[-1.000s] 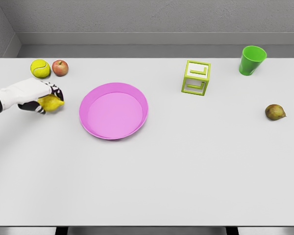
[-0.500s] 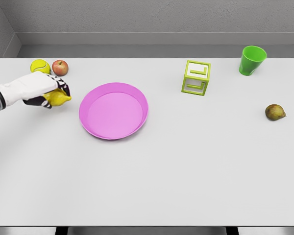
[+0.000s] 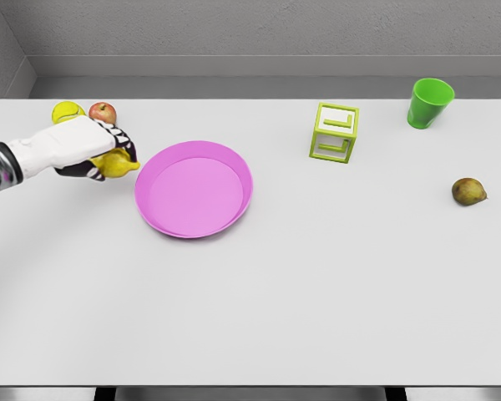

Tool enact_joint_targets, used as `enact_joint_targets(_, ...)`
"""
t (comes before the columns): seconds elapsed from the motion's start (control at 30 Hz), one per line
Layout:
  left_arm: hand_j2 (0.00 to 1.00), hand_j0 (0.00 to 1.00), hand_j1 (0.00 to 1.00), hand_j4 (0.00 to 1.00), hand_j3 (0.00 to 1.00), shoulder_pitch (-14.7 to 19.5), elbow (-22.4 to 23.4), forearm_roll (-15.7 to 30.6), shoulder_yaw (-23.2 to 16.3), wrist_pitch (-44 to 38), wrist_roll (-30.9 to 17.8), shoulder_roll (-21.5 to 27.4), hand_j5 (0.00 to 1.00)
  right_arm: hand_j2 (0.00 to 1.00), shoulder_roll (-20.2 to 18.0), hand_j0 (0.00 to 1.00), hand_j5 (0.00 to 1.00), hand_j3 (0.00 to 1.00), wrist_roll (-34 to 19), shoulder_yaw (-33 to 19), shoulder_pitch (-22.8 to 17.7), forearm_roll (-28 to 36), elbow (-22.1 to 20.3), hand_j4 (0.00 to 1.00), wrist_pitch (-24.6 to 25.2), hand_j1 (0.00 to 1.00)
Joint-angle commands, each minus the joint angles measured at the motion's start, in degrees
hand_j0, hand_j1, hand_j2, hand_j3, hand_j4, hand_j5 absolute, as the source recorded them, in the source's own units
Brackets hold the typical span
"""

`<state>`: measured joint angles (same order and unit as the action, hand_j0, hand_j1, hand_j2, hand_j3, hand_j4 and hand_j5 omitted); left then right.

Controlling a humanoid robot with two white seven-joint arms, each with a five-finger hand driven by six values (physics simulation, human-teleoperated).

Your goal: Put the lemon on the plate with left arm

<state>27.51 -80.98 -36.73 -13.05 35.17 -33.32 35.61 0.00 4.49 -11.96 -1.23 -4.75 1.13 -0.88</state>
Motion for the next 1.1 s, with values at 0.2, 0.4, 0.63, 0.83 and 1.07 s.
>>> enact_joint_targets(0.2,0.51,0.51,0.51,0.51,0.51,-0.4,-4.3,0.8,-0.8,-0.2,0.0,-0.7,0.51,1.00,0.0,1.00,1.00,1.00,0.0,0.0,-0.1,0.0,0.0,1.00,0.0,1.00)
enact_joint_targets(0.4,0.51,0.51,0.51,0.51,0.51,-0.4,-7.0,1.8,-1.9,-0.2,0.0,-1.2,0.51,1.00,0.0,1.00,1.00,1.00,0.0,0.0,0.0,0.0,0.0,1.00,0.0,1.00)
enact_joint_targets(0.63,0.51,0.51,0.51,0.51,0.51,-0.4,-9.8,2.6,-4.2,-0.2,0.0,-2.9,0.51,1.00,0.0,1.00,1.00,1.00,0.0,0.0,-0.1,0.0,0.0,1.00,0.0,1.00)
enact_joint_targets(0.83,0.53,0.53,0.53,0.53,0.53,-0.4,-9.9,2.5,-5.6,-0.2,0.0,-4.1,0.53,1.00,0.0,1.00,1.00,1.00,0.0,0.0,-0.1,0.0,-0.1,1.00,0.0,1.00)
enact_joint_targets(1.07,1.00,1.00,1.00,1.00,1.00,-0.1,-9.8,2.6,-5.8,-0.2,0.1,-5.5,1.00,1.00,0.0,1.00,1.00,1.00,0.0,0.0,0.0,0.0,0.0,1.00,0.0,1.00)
